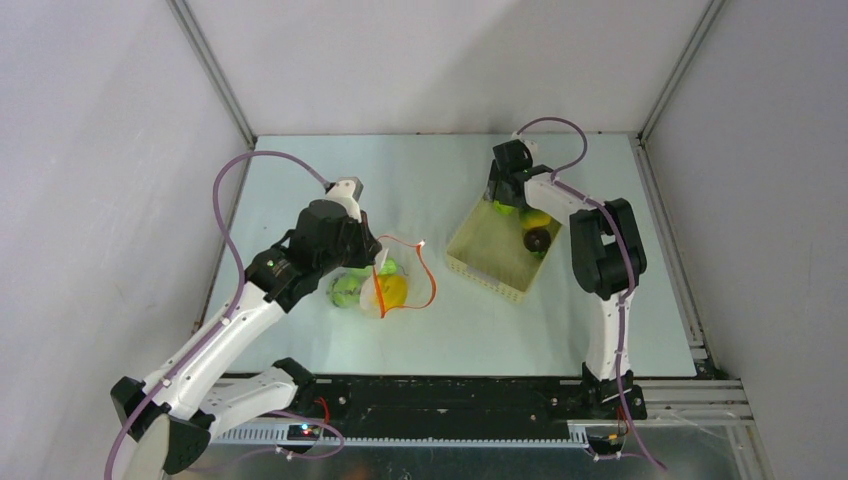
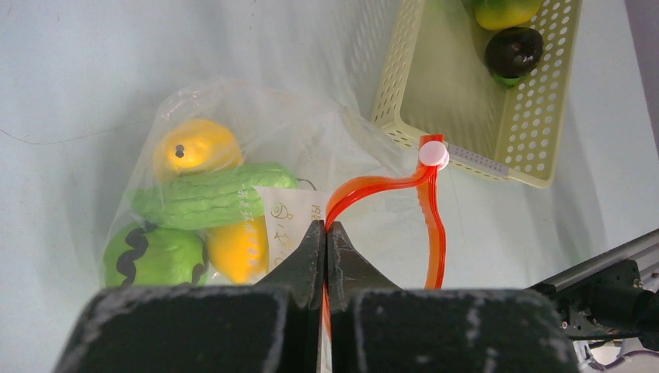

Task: Place the food in the zip-top bag and seal the zipper
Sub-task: Pick up the fake fruit from the bin.

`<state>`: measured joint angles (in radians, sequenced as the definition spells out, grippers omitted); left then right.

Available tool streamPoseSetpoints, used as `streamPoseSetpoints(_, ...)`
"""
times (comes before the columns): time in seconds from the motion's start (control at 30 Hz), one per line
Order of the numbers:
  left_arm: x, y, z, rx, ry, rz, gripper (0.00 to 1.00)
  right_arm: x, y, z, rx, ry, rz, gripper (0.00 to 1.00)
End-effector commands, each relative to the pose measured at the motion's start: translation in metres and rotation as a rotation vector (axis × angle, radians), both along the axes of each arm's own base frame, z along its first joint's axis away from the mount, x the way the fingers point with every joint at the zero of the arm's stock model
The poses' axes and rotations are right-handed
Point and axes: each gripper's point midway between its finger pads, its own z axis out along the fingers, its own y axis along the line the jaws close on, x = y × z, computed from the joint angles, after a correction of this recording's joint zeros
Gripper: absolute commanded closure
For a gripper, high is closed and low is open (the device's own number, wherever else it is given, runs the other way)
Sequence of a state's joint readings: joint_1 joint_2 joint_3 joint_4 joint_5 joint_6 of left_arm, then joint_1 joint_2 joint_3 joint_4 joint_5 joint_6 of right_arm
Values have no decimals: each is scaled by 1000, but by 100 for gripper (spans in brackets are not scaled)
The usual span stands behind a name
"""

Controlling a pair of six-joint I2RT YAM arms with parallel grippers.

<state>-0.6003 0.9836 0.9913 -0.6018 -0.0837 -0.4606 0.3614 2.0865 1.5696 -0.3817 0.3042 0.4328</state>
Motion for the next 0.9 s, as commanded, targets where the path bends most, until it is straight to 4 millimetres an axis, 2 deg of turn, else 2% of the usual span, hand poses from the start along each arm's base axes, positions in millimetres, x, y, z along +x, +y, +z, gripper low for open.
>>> streamPoseSetpoints(0.0, 3, 0, 12, 2, -40, -7, 100, -2, 2, -3, -17, 24, -8, 30)
streamPoseSetpoints(0.07, 3, 0, 13, 1, -43, -7, 100, -3, 1, 2, -19, 11, -12, 39)
streamPoseSetpoints(0.13, 3, 0, 13, 1, -43, -4, 100, -4, 1, 13, -15, -11, -9, 56)
streamPoseSetpoints(0.2, 3, 1, 14, 1, -44, -4, 100, -7, 0, 28, -12, -37, -6, 62)
streamPoseSetpoints(0.27, 3, 0, 14, 0, -45, -4, 100, -13, -2, 61, -9, -97, -5, 64)
streamPoseSetpoints(0.3, 2, 0, 14, -1, -44, -5, 100, -20, -5, 63, -21, -100, -7, 64)
streamPoseSetpoints(0.4, 2, 0, 15, -6, -46, -7, 100, -44, -6, 98, -17, -168, 19, 68)
streamPoseSetpoints(0.53, 1, -1, 15, -13, -45, -11, 100, -78, 3, 134, 16, -229, 101, 70)
streamPoseSetpoints(0.63, 0, -2, 17, -23, -46, -17, 100, -106, 22, 155, 95, -256, 217, 72)
streamPoseSetpoints(0.7, -1, -5, 18, -34, -46, -29, 100, -128, 43, 170, 168, -292, 337, 73)
streamPoseSetpoints(0.73, -3, -6, 19, -41, -45, -38, 100, -144, 53, 177, 218, -303, 408, 74)
streamPoseSetpoints(0.77, -3, -7, 20, -47, -51, -41, 100, -157, 66, 196, 256, -360, 481, 75)
streamPoseSetpoints(0.8, -4, -7, 21, -52, -52, -45, 100, -174, 81, 193, 302, -348, 577, 75)
streamPoseSetpoints(0.83, -5, -8, 22, -58, -57, -49, 100, -191, 95, 212, 330, -414, 677, 75)
streamPoseSetpoints(0.87, -5, -8, 23, -59, -58, -51, 100, -215, 117, 215, 381, -422, 807, 75)
